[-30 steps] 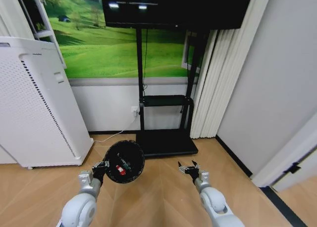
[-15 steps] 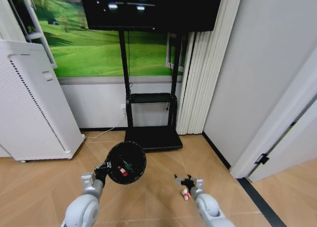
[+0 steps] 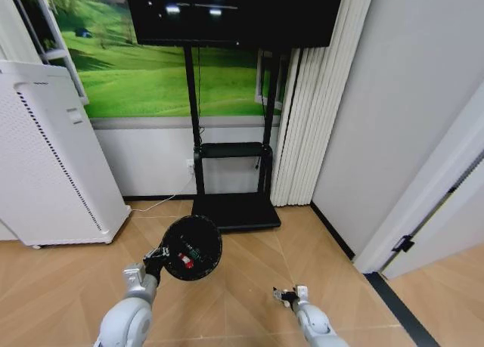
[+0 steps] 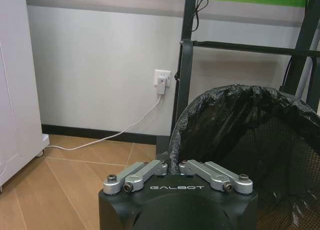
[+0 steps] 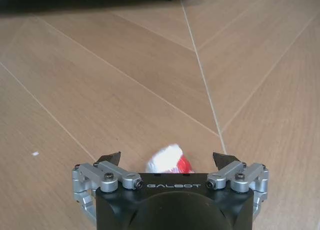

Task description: Pick up the trash bin and place the garbage on the floor into it.

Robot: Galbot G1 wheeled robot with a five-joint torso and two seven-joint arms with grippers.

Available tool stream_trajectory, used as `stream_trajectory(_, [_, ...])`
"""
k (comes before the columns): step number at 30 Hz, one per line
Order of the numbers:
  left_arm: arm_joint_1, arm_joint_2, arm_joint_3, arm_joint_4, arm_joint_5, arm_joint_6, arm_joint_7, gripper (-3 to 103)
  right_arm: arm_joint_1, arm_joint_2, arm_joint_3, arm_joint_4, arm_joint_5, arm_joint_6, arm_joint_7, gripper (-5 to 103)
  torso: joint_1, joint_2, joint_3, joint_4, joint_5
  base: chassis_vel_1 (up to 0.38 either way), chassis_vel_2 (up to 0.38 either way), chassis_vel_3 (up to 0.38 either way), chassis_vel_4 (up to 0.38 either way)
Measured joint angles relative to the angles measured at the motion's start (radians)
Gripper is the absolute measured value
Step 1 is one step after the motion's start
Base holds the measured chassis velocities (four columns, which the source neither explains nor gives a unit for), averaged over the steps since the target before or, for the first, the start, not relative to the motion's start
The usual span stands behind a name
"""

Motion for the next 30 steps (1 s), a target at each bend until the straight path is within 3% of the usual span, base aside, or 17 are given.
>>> stream_trajectory(13, [0.002,0.008,-0.009,-0.009,-0.012,0.001,0.0,4,0.027,0.005,0.005,-0.113,0.0,0.036,0.013,101,0.0,0.0,0.0,0.0001,0.0,0.0,0.0,0.0,0.0])
stream_trajectory(17, [0.004,0.007,-0.008,-0.012,-0.012,0.001,-0.001,4,0.028,0.007,0.006,-0.12,0.004,0.051,0.021,91,0.0,0.0,0.0,0.0001,0.0,0.0,0.0,0.0,0.0])
stream_trajectory(18, [0.004,0.007,-0.008,-0.014,-0.012,0.002,-0.002,4,0.028,0.007,0.008,-0.12,0.007,0.054,0.023,80,0.0,0.0,0.0,0.0001,-0.0001,0.0,0.0,0.0,0.0])
stream_trajectory(21, [0.004,0.006,-0.007,-0.014,-0.012,0.003,-0.005,4,0.027,0.007,0.009,-0.118,0.007,0.056,0.023,80,0.0,0.0,0.0,0.0001,0.0,0.0,0.0,0.0,0.0])
stream_trajectory(22, [0.004,0.005,-0.007,-0.014,-0.011,0.004,-0.011,4,0.026,0.008,0.011,-0.117,0.01,0.059,0.024,70,0.0,0.0,0.0,0.0001,-0.0001,0.0,0.0,0.0,0.0])
stream_trajectory(24, [0.006,0.002,-0.009,-0.014,-0.009,0.004,-0.016,4,0.026,0.008,0.016,-0.117,0.022,0.063,0.025,59,0.0,0.0,0.0,0.0,-0.0001,0.0,0.0,0.0,0.0])
stream_trajectory(26, [0.006,0.0,-0.01,-0.014,-0.008,0.004,-0.017,4,0.026,0.007,0.017,-0.117,0.027,0.064,0.026,59,0.0,0.0,0.0,0.0001,-0.0001,0.0,0.0,0.0,0.0])
stream_trajectory(29, [0.007,-0.003,-0.01,-0.014,-0.007,0.004,-0.018,4,0.024,0.003,0.018,-0.113,0.035,0.067,0.028,42,0.0,0.0,0.0,0.0001,0.0,0.0,0.0,0.0,0.0])
stream_trajectory(30, [0.007,-0.003,-0.01,-0.014,-0.007,0.004,-0.018,4,0.024,0.003,0.018,-0.113,0.035,0.067,0.028,42,0.0,0.0,0.0,0.0001,0.0,0.0,0.0,0.0,0.0])
